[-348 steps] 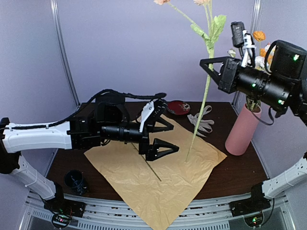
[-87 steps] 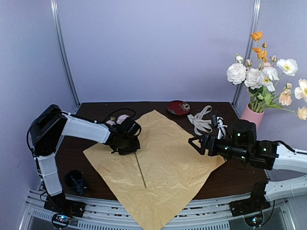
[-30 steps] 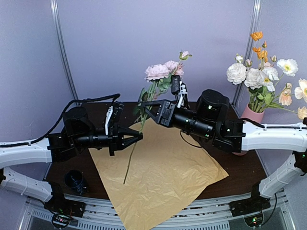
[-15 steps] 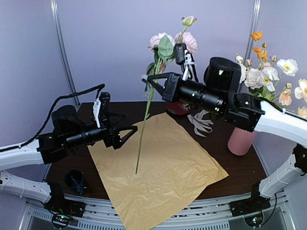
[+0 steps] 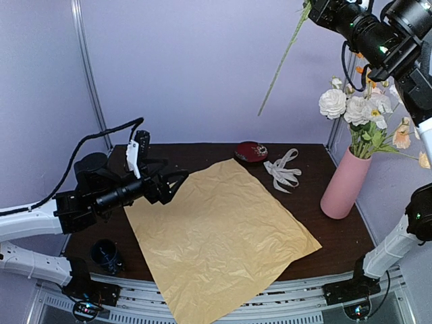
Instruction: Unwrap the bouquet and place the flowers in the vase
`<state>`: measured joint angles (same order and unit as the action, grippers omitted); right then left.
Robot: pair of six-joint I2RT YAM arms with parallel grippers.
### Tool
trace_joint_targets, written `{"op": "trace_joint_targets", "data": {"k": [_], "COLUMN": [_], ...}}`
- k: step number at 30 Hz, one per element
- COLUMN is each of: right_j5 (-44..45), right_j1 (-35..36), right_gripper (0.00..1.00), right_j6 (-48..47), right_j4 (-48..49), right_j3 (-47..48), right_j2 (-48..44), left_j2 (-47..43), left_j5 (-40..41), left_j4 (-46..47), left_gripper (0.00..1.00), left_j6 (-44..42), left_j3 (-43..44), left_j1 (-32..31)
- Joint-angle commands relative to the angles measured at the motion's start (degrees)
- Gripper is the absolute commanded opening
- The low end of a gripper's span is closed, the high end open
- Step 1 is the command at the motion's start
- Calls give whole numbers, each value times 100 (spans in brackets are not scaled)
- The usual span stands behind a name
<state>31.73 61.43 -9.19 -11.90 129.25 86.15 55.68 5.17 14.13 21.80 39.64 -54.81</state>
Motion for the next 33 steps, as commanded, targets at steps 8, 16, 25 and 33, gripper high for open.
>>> {"op": "trace_joint_targets", "data": {"k": [8,16,25,33], "right_j5": [716,481,-1706,-3058], "right_j1": [-245,-254,-246,-244], "right_gripper": [0,0,0,0], "right_j6": [-1426,-1137,472,1965], "right_j4": [2230,1645,-542,-1848], "right_j3": [-1220,-1173,-1210,-1100], "right_j2": [-758,-969,-700,284], "left_j2": [137,240,600,-146], "left_j5": [122,116,134,1516], "left_j4": [160,366,281,-235], "left_gripper": [98,98,98,98], "left_j6": [157,180,109,448], "left_j3": [40,-58,218,-147], "left_j1": [5,5,5,5]}}
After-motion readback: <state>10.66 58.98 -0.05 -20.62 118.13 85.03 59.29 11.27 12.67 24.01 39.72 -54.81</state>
